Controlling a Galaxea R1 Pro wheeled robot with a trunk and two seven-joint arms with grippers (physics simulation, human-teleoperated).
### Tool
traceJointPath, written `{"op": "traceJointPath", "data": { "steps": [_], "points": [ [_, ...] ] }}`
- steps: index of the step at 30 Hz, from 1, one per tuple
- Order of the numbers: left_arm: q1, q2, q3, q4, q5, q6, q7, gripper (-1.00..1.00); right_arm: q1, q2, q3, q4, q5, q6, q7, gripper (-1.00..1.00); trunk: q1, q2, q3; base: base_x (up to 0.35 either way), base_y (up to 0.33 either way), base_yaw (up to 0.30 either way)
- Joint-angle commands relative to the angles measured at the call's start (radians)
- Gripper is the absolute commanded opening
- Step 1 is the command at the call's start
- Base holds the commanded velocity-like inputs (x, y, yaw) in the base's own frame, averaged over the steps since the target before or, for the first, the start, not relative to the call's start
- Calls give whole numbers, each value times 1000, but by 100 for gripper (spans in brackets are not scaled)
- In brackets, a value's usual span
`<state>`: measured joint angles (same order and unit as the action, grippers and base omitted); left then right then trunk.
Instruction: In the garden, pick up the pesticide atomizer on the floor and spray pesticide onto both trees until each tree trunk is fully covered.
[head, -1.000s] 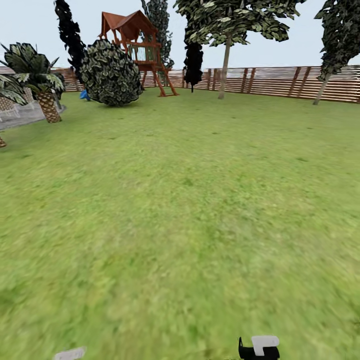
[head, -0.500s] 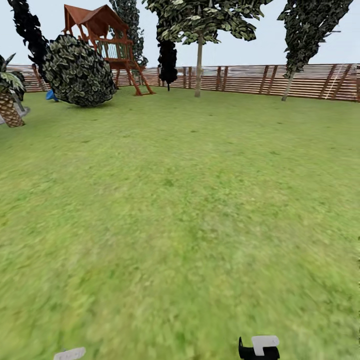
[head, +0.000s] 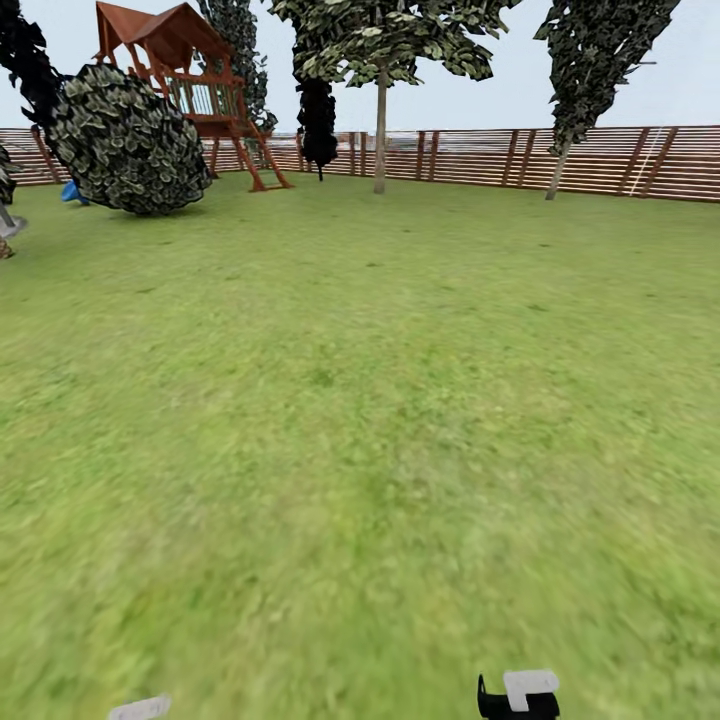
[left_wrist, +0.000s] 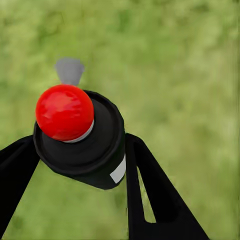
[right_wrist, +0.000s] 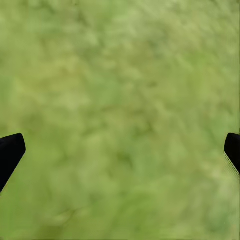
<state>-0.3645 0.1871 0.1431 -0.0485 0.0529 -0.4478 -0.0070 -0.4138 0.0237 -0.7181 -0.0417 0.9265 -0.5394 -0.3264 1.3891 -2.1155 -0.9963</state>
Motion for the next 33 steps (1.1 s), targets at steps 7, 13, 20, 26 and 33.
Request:
{"op": "traceJointPath", "data": {
  "steps": [7,13,20,26,33],
  "points": [
    [-1,1,1,1,5,-3,-1,-100,0,2,-5,0,8,-1,-7,100,0,0,-1,338,19,0],
    [-1,2,1,1,5,-3,-1,-100,0,2,-4,0,8,-1,-8,100,0,0,-1,338,97,-1],
    [-1,2,1,1,5,-3,-1,-100,0,2,-4,0,8,-1,-8,100,0,0,-1,338,128,-225],
    [-1,2,1,1,5,-3,-1,-100,0,2,-4,0,8,-1,-8,100,0,0,-1,338,152,-130],
    [-1,2,1,1,5,-3,-1,-100,0,2,-5,0,8,-1,-8,100,0,0,-1,338,58,-3]
  ]
}}
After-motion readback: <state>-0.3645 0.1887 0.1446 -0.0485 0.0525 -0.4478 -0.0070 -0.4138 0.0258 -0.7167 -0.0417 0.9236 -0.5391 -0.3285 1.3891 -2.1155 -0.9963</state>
